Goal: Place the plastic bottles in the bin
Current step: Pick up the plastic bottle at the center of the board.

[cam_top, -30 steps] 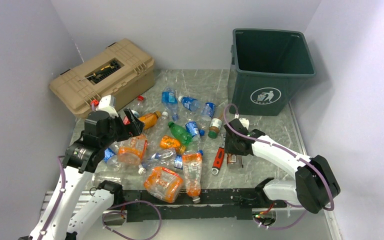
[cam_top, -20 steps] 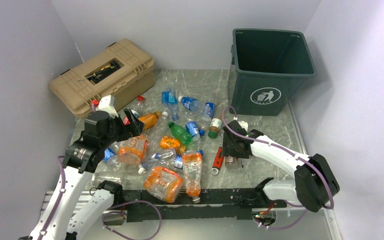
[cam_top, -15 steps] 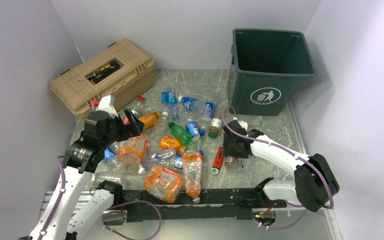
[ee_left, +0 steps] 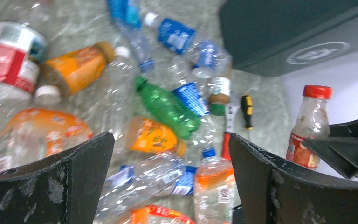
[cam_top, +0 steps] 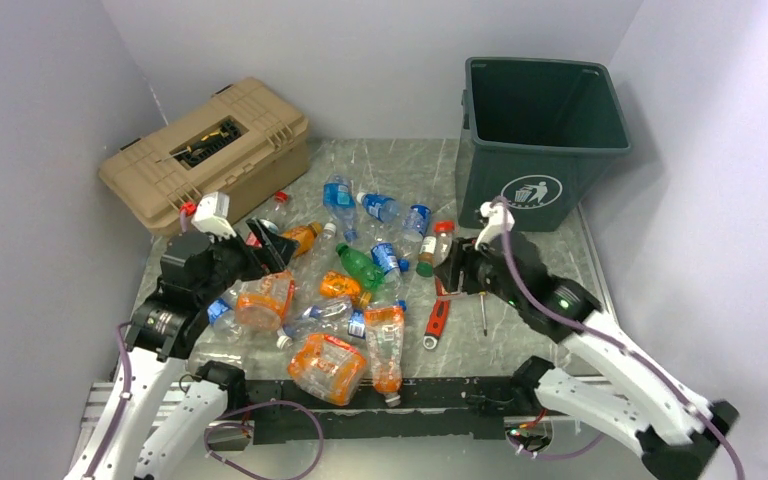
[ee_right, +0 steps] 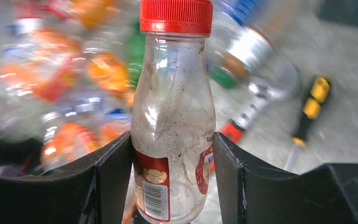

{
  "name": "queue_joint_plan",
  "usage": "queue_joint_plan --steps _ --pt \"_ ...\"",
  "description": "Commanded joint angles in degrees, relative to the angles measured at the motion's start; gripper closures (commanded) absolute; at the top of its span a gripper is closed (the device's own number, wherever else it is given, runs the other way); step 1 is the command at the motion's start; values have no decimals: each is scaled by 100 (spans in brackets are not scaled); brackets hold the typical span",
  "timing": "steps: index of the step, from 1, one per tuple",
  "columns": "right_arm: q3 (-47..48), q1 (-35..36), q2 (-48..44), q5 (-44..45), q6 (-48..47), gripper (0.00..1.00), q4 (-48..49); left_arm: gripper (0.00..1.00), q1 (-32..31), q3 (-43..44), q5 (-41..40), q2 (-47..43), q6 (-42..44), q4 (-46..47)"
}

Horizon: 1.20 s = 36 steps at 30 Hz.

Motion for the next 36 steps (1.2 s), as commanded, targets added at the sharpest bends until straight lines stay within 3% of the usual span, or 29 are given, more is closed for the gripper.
queue_joint_plan --steps 1,4,7,12,20,27,36 --pt "-215 443 -1316 -1581 -1158 100 1655 0 18 147 1379 90 -151 1349" --pt "-657 621 -1726 -2263 -1359 100 2715 0 15 384 2644 499 -371 2122" --pt "-905 714 -1688 -2719 -1369 100 3352 1 15 377 3761 856 -1037 3598" --pt "-1186 927 -1507 -2992 -1222 100 4398 0 -99 578 4461 1409 -1637 4986" --pt "-1365 1809 -1060 -2369 -1236 100 5370 0 -1559 1021 3453 1615 10 3693" --pt "-1201 2567 -595 -1594 -1593 100 5677 5 -1974 1080 3342 1898 264 3457" --pt "-1730 2718 -787 -533 -1279 100 6936 1 -2027 300 3055 1099 246 3712"
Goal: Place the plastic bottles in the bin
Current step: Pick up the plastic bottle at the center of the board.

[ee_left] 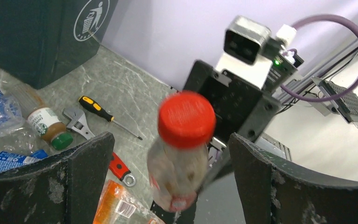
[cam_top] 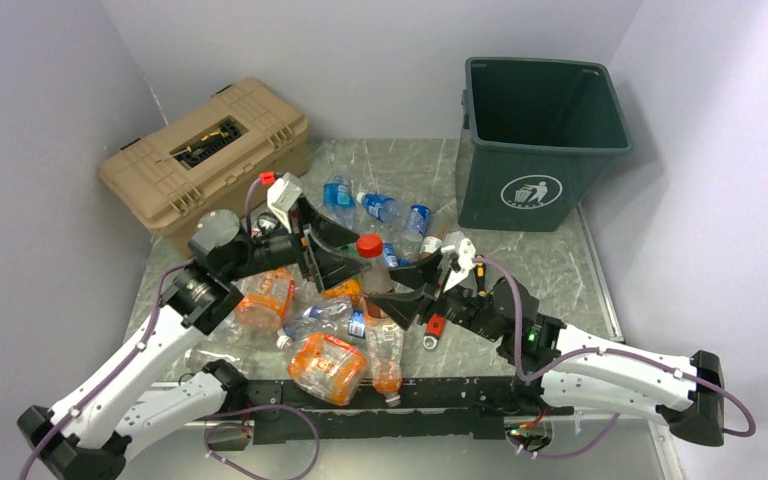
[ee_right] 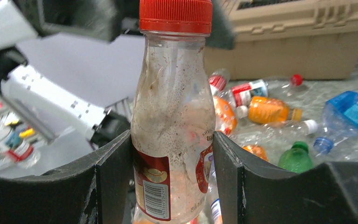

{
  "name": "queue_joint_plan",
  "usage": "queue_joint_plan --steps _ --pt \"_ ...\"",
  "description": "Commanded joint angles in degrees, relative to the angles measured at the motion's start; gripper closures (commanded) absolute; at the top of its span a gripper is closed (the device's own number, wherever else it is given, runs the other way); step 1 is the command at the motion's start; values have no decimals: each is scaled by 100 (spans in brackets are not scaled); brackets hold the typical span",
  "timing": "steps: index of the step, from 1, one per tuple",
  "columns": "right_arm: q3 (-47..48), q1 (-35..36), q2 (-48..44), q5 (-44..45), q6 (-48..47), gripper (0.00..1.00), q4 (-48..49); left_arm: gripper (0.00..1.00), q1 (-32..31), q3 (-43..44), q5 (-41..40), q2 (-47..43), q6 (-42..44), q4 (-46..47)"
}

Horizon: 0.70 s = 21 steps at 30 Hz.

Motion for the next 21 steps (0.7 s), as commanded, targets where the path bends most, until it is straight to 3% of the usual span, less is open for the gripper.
queue_joint_plan --steps 1,9,15,21 --pt "-171 21 -135 696 214 100 1338 1 -25 -369 17 -404 73 295" --pt "-226 13 -78 892 638 100 2094 0 -34 -913 750 -740 32 470" --pt "176 5 180 524 1018 100 1973 1 -39 -943 1098 -693 295 154" --pt "218 3 430 363 1293 100 2284 1 -116 -1016 1150 -681 10 852"
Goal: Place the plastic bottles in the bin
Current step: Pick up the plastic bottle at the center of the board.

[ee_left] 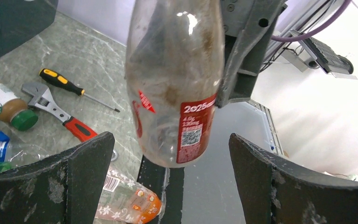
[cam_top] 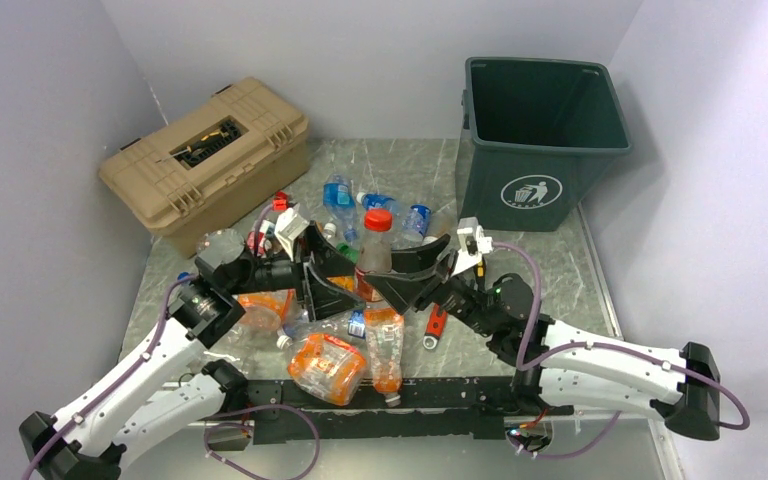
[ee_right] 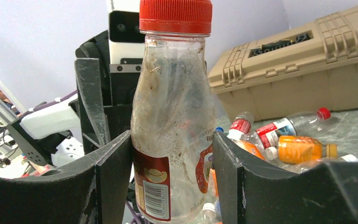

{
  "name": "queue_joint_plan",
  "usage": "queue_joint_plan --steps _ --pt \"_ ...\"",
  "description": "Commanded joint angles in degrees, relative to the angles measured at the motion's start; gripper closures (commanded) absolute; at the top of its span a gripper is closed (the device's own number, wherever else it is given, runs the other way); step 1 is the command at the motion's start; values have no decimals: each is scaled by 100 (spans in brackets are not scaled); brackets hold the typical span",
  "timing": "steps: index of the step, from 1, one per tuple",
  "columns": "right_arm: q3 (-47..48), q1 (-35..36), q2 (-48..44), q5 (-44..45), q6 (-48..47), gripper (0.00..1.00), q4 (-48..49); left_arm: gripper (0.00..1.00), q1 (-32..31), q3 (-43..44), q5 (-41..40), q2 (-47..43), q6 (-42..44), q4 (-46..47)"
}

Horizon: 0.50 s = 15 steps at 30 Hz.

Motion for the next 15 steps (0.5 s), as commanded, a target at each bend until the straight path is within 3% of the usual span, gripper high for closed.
queue_joint_plan --steps 1,9,12,15 --pt "224 6 115 -226 343 100 684 0 -83 102 209 16 -36 544" --pt "178 6 270 -300 543 100 1025 14 -243 361 344 317 80 324" --pt "135 6 318 -310 572 100 1169 26 -313 294 357 341 56 393" --pt "133 6 387 -319 580 100 1241 45 -344 304 404 383 30 434"
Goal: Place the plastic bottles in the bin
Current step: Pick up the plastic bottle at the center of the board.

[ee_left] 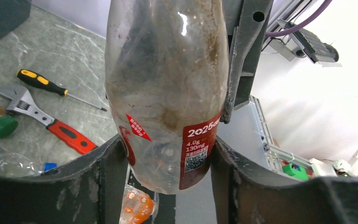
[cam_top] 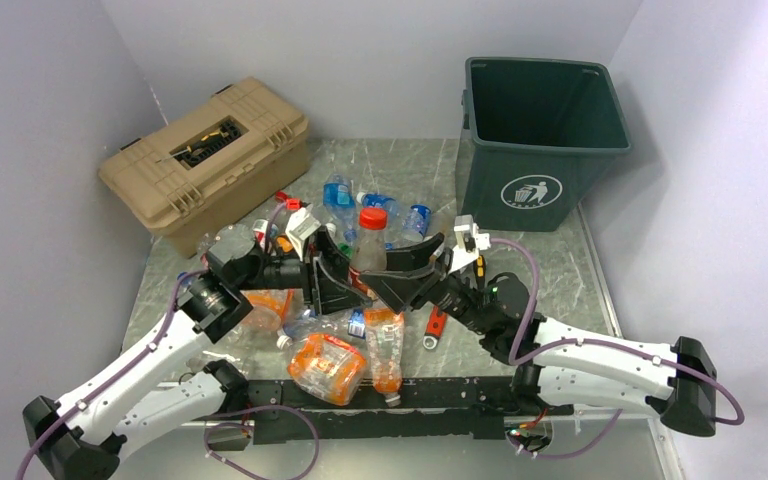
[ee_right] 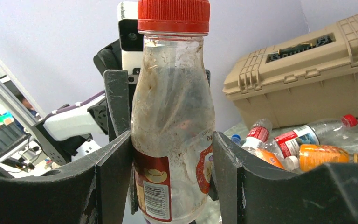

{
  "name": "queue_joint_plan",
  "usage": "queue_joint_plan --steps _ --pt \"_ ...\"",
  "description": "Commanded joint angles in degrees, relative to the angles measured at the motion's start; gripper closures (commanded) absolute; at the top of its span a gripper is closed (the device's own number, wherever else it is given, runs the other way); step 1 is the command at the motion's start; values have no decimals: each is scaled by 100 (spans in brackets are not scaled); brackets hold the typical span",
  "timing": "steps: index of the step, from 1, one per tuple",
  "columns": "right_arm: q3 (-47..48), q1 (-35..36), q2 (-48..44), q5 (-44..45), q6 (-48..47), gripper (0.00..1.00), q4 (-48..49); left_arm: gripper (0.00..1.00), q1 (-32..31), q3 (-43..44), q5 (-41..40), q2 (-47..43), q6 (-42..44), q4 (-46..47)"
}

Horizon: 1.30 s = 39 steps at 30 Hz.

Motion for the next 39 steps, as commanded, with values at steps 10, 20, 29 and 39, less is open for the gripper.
queue_joint_plan --steps 10,20,29,39 --pt "596 10 -258 243 -74 1 -992 100 -77 248 -139 -226 335 -175" --pt "2231 1 -952 799 -1154 0 -4257 100 -77 460 -649 -446 1124 -1502" --pt "3729 -61 149 877 -991 0 -5693 100 -75 387 -718 -489 1382 -1839" --pt "3778 -982 657 -131 -265 6 -5405 100 -77 287 -563 -585 1445 -1738"
